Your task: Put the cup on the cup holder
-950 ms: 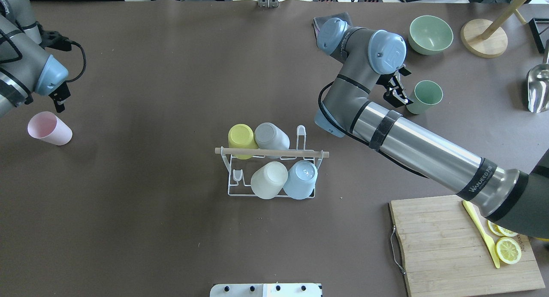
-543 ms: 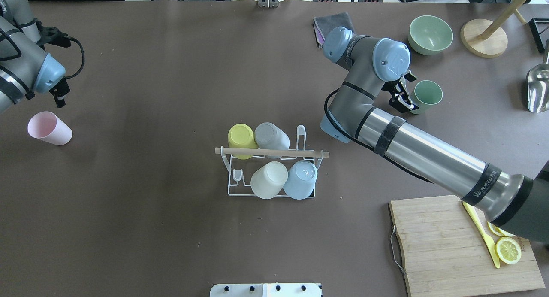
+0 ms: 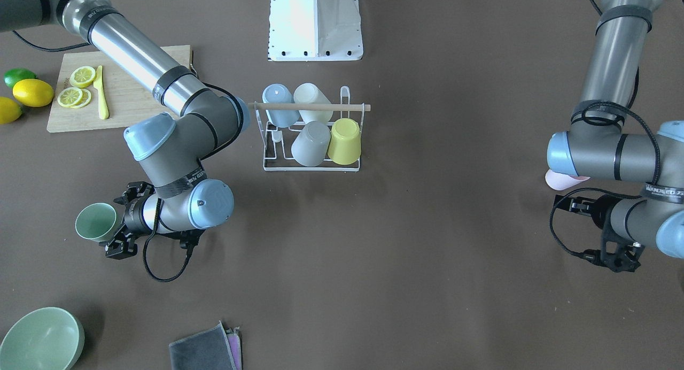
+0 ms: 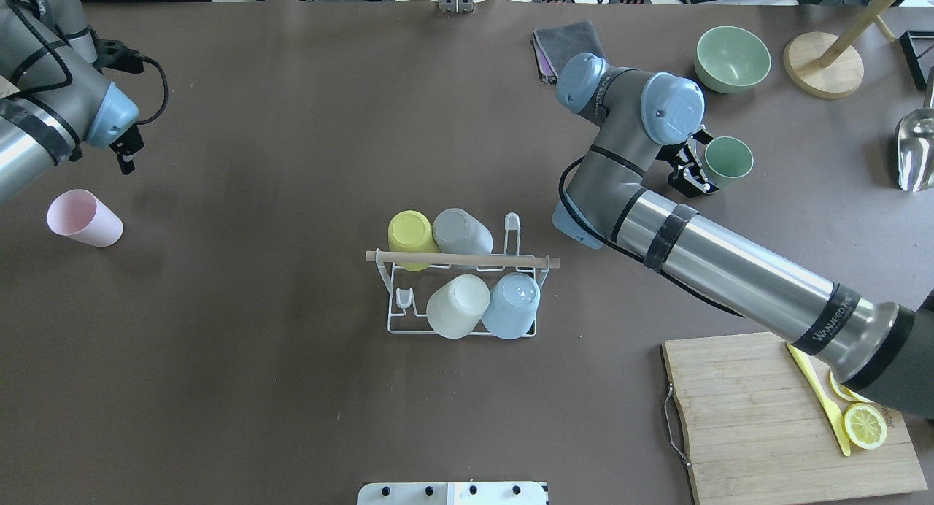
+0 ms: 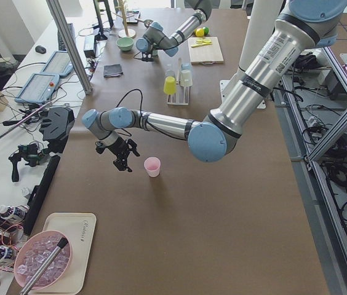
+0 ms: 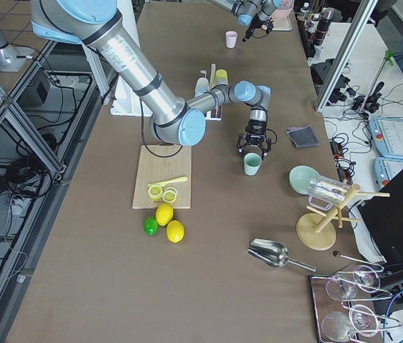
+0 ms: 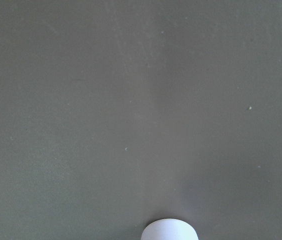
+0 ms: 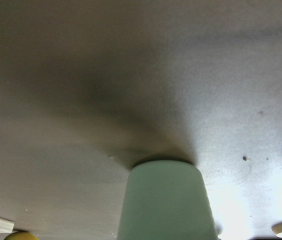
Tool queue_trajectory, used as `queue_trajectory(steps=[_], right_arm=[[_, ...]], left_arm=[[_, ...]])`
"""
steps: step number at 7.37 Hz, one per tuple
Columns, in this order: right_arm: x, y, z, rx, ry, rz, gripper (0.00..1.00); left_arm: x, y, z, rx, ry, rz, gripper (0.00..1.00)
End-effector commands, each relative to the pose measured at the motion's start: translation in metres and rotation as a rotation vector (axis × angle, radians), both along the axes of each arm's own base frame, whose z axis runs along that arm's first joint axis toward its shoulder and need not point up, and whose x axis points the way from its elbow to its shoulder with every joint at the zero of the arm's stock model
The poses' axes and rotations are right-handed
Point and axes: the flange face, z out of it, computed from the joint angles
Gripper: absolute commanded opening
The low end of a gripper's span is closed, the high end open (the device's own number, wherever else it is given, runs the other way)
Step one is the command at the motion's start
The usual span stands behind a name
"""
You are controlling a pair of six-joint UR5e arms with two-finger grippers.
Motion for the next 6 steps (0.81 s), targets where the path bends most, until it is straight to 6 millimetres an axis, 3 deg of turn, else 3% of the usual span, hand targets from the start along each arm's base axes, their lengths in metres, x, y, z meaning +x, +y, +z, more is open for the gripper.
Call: queue_trajectory(steps=[1,6], right_arm=[[0.001,0.004,0.008,-0.002,0.007,-0.004,0.99],[-0.012,0.018,0.022,0.015,0.021,-0.013,0.99]], left_arm=[[0.043,0.018,0.0,-0.05,0.02,0.045,0.98],[0.041,0.027,0.01,-0.04,0.018,0.131,0.98]])
